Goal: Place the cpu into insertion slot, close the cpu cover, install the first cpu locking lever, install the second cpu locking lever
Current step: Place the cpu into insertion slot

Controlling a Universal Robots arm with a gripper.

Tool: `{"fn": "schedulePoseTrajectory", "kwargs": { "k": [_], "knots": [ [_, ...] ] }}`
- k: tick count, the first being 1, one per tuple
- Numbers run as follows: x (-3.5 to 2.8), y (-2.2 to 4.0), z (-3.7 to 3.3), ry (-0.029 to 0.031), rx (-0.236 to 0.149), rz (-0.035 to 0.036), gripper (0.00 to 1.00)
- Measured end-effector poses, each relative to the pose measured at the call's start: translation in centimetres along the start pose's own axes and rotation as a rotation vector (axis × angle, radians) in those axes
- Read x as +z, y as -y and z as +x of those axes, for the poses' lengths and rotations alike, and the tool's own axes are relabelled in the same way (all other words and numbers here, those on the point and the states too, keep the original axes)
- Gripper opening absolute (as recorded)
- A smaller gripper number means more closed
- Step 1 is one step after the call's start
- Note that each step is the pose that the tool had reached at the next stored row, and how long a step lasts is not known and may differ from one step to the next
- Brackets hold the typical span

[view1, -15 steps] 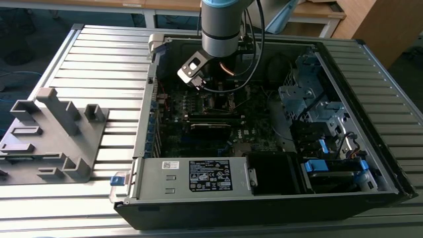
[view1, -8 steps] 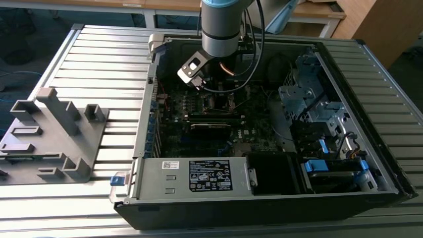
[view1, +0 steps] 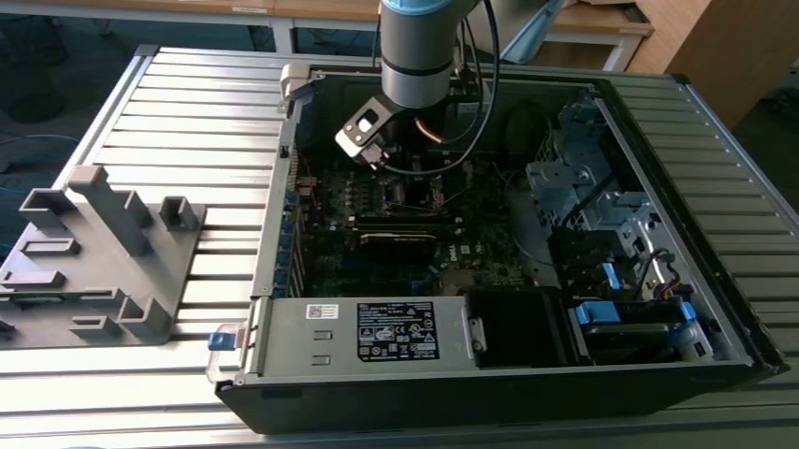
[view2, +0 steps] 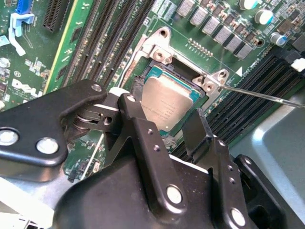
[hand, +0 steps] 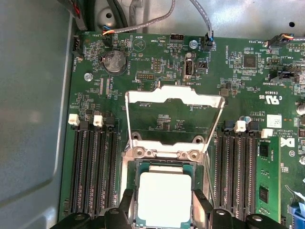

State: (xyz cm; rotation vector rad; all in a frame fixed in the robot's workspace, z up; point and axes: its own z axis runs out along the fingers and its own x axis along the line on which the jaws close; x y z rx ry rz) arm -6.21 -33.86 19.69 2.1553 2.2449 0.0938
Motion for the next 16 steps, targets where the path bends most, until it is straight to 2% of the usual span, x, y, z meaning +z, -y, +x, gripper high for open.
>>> {"fn": "schedulePoseTrajectory", "kwargs": {
  "k": [16],
  "knots": [
    [0.17, -0.03, 0.15, 0.0001, 0.000, 0.0001, 0.60]
  ]
}}
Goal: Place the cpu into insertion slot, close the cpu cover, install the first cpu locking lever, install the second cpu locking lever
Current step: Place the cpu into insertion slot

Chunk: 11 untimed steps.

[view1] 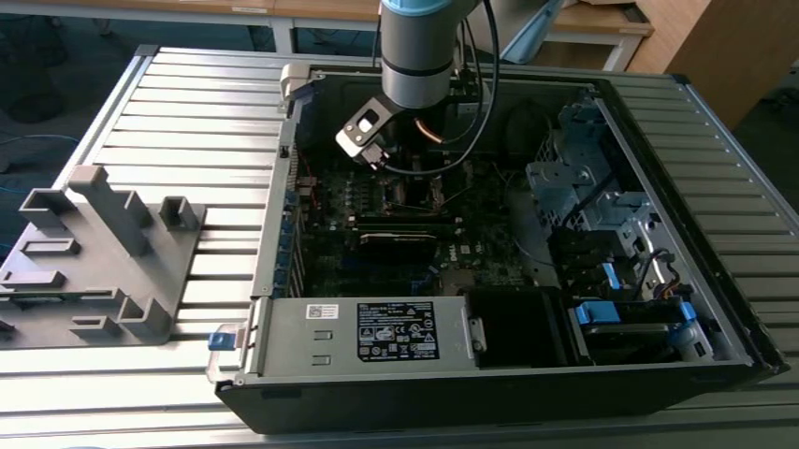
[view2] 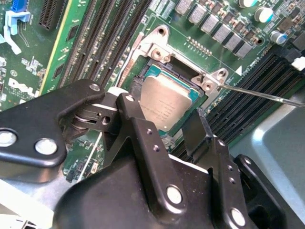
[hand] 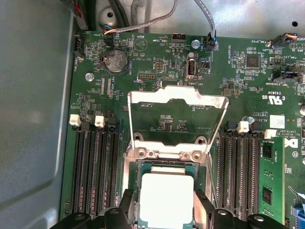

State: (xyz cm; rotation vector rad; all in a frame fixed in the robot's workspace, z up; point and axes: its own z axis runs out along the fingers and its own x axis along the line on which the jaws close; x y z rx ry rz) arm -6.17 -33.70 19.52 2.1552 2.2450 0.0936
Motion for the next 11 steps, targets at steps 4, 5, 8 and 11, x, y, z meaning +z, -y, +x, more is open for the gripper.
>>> {"fn": "schedulePoseTrajectory", "kwargs": {
  "k": [4, 5, 8, 11],
  "knots": [
    [0.00, 0.00, -0.01, 0.0010, 0.000, 0.0003, 0.59],
    [-0.02, 0.01, -0.03, 0.0017, 0.000, 0.0005, 0.59],
    [0.02, 0.00, 0.00, 0.0001, 0.000, 0.0001, 0.54],
    [0.03, 0.00, 0.00, 0.0000, 0.000, 0.0000, 0.54]
  ]
}}
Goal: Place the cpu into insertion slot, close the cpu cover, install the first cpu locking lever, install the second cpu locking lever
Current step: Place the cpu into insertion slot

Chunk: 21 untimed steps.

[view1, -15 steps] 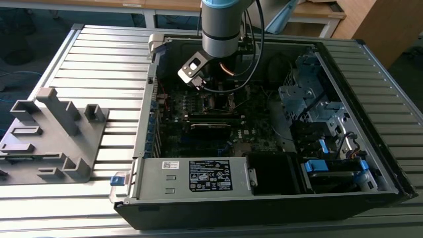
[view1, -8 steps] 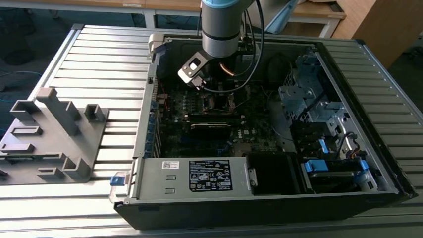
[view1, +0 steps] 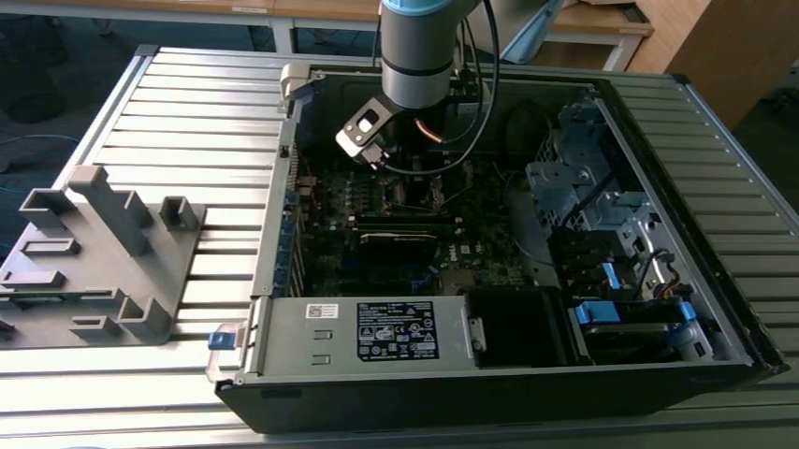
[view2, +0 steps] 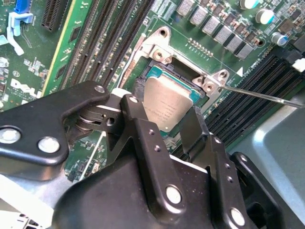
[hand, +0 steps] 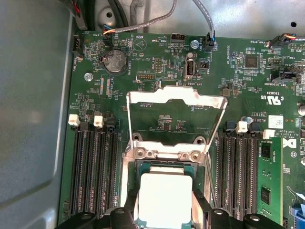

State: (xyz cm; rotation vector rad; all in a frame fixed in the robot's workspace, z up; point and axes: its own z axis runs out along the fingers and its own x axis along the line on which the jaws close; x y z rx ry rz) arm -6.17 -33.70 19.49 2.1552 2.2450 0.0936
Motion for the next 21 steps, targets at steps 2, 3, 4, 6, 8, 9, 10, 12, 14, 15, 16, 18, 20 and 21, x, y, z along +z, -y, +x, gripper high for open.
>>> {"fn": "schedulePoseTrajectory", "kwargs": {
  "k": [2, 3, 4, 6, 8, 9, 10, 12, 14, 15, 16, 18, 20, 21],
  "knots": [
    [0.01, 0.00, 0.00, 0.0000, 0.000, 0.0000, 0.54],
    [0.01, 0.00, 0.00, 0.0000, 0.000, 0.0000, 0.54],
    [0.01, 0.00, 0.00, 0.0000, 0.000, 0.0000, 0.54],
    [0.03, 0.00, 0.01, -0.0006, 0.000, -0.0001, 0.54],
    [0.09, -0.02, 0.04, -0.0019, 0.000, -0.0011, 0.55],
    [0.08, -0.01, 0.03, -0.0012, 0.000, -0.0009, 0.60],
    [0.06, 0.00, 0.01, -0.0006, 0.000, -0.0004, 0.60],
    [0.04, -0.02, 0.00, -0.0002, 0.000, 0.0009, 0.60],
    [0.04, -0.03, 0.00, -0.0002, 0.000, 0.0016, 0.60],
    [0.04, -0.03, 0.00, 0.0002, 0.000, 0.0018, 0.60],
    [0.04, -0.03, 0.00, 0.0008, 0.000, 0.0019, 0.60],
    [0.04, -0.05, 0.00, 0.0013, 0.000, 0.0021, 0.60],
    [0.04, -0.05, 0.00, 0.0014, 0.000, 0.0021, 0.60],
    [0.04, -0.05, 0.00, 0.0013, 0.000, 0.0021, 0.60]
  ]
}}
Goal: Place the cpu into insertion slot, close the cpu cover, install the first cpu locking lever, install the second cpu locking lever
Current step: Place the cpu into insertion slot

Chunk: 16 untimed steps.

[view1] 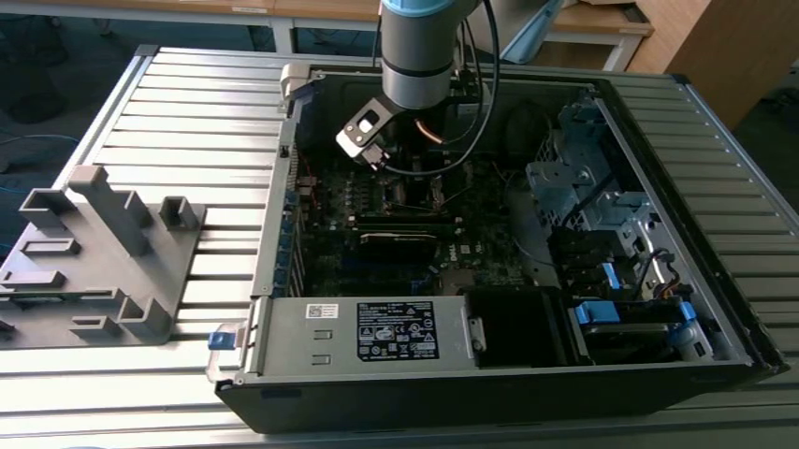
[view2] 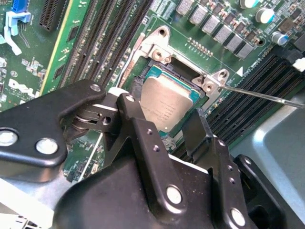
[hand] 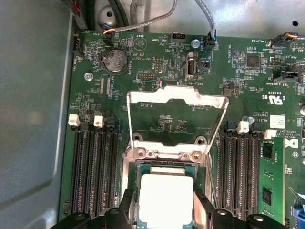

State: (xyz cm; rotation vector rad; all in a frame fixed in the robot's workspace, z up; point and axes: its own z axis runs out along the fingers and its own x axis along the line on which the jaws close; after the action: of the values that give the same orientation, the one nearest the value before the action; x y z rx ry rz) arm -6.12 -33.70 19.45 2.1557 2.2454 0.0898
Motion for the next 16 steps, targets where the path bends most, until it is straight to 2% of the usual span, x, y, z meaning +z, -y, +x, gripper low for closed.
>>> {"fn": "schedulePoseTrajectory", "kwargs": {
  "k": [10, 11, 13, 16],
  "knots": [
    [-0.22, -0.17, 0.00, -0.0002, 0.000, 0.0026, 0.60],
    [-0.21, -0.19, 0.00, -0.0006, 0.000, 0.0092, 0.60],
    [-0.20, -0.24, -0.01, -0.0012, 0.001, 0.0315, 0.60],
    [-0.21, -0.24, -0.01, -0.0014, 0.001, 0.0378, 0.60]
  ]
}}
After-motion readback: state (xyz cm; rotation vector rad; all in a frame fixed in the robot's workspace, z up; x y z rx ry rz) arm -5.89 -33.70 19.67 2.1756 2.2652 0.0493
